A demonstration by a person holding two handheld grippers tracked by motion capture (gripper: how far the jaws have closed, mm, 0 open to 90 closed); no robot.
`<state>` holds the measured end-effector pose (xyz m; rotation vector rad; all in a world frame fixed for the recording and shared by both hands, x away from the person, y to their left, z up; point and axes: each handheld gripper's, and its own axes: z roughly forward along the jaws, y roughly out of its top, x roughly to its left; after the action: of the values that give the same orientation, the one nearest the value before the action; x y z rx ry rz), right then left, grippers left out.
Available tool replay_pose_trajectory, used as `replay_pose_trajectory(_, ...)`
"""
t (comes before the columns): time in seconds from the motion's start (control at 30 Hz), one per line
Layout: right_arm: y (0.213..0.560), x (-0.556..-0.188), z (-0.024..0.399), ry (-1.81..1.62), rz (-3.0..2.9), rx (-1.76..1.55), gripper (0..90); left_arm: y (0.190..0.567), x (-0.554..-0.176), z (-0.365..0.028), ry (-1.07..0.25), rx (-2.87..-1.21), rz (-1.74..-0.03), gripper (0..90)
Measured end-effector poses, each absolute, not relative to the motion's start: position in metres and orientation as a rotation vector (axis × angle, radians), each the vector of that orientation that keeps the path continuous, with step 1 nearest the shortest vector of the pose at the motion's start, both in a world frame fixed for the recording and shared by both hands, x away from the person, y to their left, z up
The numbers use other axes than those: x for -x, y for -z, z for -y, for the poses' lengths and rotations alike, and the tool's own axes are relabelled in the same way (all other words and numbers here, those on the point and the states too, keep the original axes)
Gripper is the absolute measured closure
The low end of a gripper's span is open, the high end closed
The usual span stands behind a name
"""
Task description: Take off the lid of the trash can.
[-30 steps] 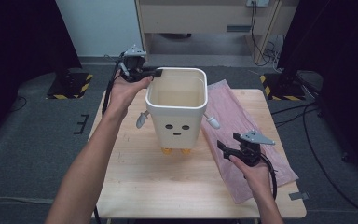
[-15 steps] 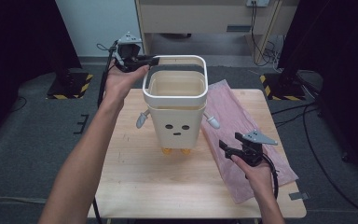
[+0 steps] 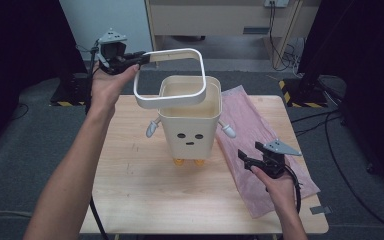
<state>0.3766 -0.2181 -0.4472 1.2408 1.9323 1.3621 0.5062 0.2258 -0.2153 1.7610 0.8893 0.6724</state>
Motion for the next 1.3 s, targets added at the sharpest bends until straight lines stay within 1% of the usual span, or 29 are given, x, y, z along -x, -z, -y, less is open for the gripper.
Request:
replay_pose_trajectory(0.27,0.447,-0.376,0.219,-1.358,-1.931,-1.241,23.2,0.209,-0.496,-0.255,-0.743,-1.705,-0.920,76.2)
replay_pose_trajectory(0.3,0.447,-0.376,0.219,-1.357,-1.931,-1.240,23.2,0.209,-0.494,-0.257,-0.732,-1.705,-0.932,76.2)
replay_pose_trajectory(0.87,0.449,-0.377,0.220,-1.339,-1.935,-1.244,23.1,0.226,-0.479,-0.322,-0.805,-1.616,-1.032,76.3)
replay_pose_trajectory(1.13,0.449,-0.377,0.228,-1.329,-1.915,-1.267,22.7,0.246,-0.474,-0.357,-0.854,-1.606,-1.091,76.3)
replay_pose_trajectory(1.3,0.449,-0.378,0.230,-1.326,-1.908,-1.273,22.7,0.273,-0.474,-0.376,-0.892,-1.627,-1.147,76.3)
